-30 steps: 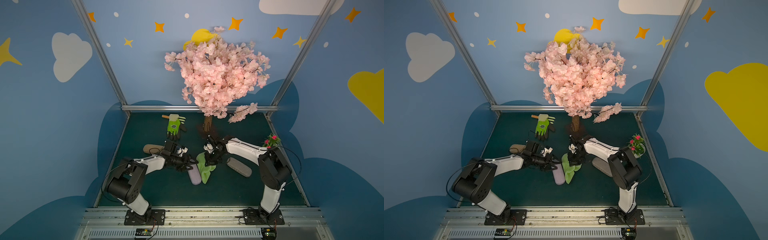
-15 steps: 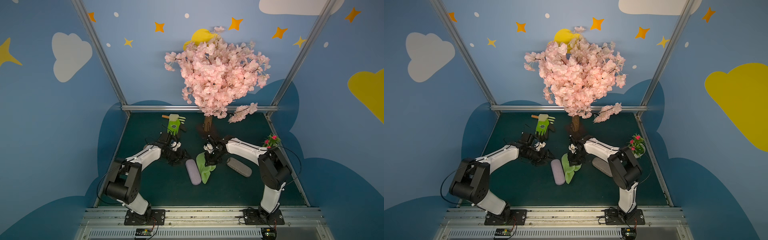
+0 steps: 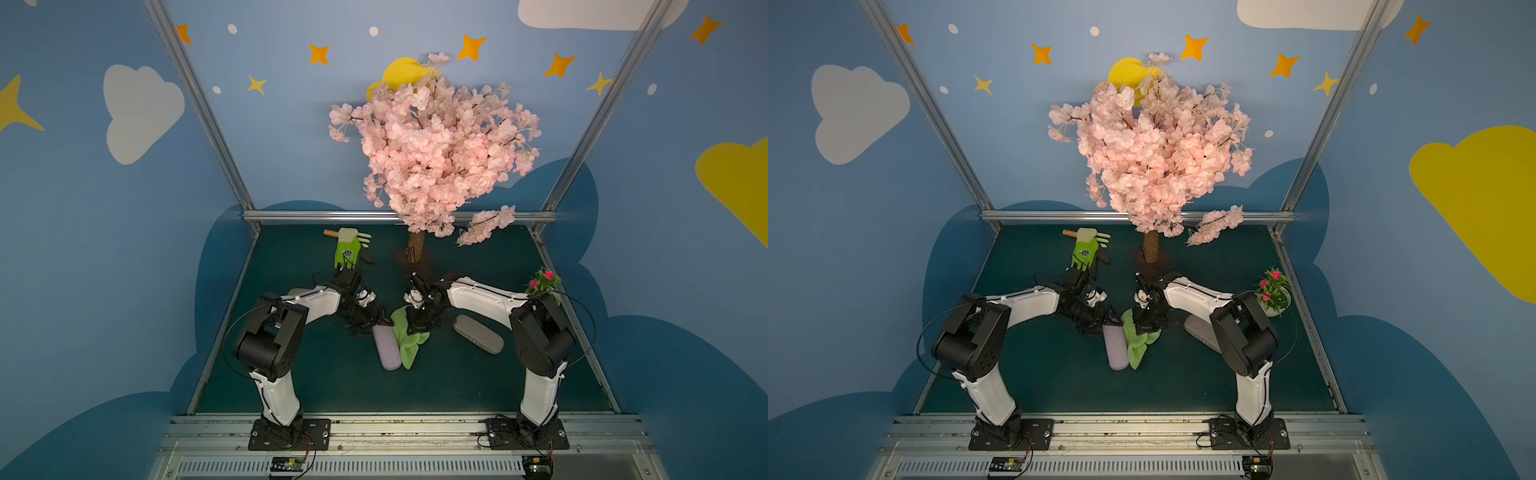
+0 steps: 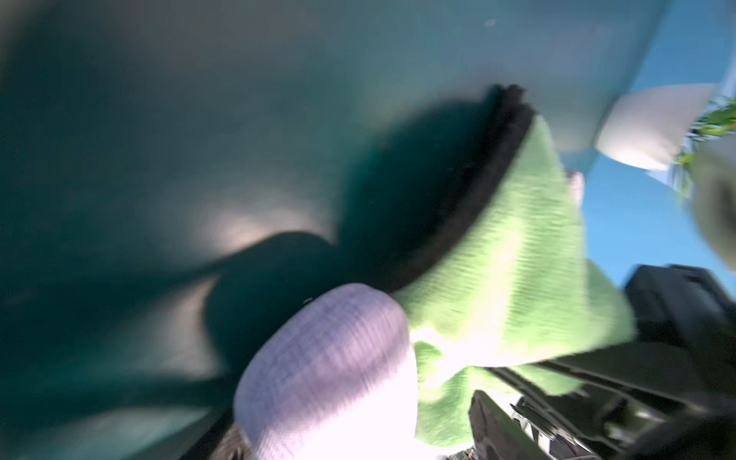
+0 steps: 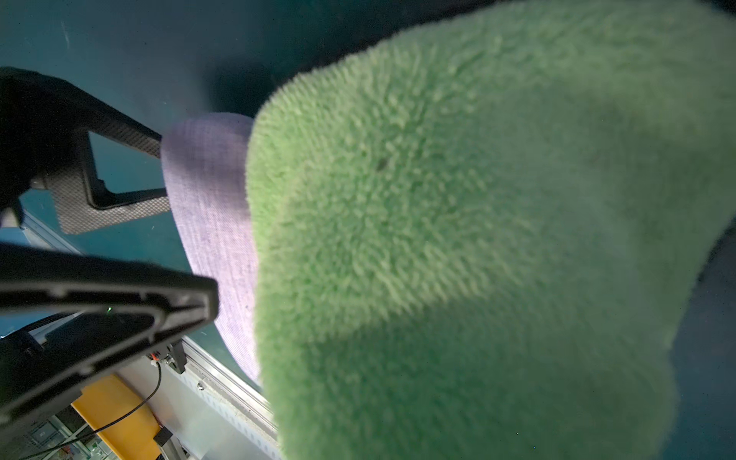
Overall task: Wipe the eyeglass case
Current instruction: Pick up the eyeglass case from the center of the board.
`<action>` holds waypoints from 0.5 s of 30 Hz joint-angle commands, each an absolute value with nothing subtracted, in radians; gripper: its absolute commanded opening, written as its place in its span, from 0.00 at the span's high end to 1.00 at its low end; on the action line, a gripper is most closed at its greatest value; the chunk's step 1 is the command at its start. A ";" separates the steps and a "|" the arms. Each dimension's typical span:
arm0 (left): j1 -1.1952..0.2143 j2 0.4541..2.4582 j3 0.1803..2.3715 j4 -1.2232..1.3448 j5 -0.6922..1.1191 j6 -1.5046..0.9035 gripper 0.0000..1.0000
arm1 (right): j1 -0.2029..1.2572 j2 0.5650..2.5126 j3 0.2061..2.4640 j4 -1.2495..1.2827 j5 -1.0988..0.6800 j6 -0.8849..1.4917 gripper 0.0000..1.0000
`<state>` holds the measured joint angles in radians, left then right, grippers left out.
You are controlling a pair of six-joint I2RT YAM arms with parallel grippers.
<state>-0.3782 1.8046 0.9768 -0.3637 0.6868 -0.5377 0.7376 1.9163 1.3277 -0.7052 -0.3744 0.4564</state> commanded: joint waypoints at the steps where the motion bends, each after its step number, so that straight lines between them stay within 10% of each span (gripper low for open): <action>1: -0.406 1.824 0.890 -0.260 0.781 -0.597 0.18 | 0.750 1.951 1.353 -0.677 -0.392 0.474 0.97; 15: -0.374 1.740 0.751 -0.063 0.928 -0.714 0.43 | 0.752 1.980 1.365 -0.670 -0.402 0.477 0.99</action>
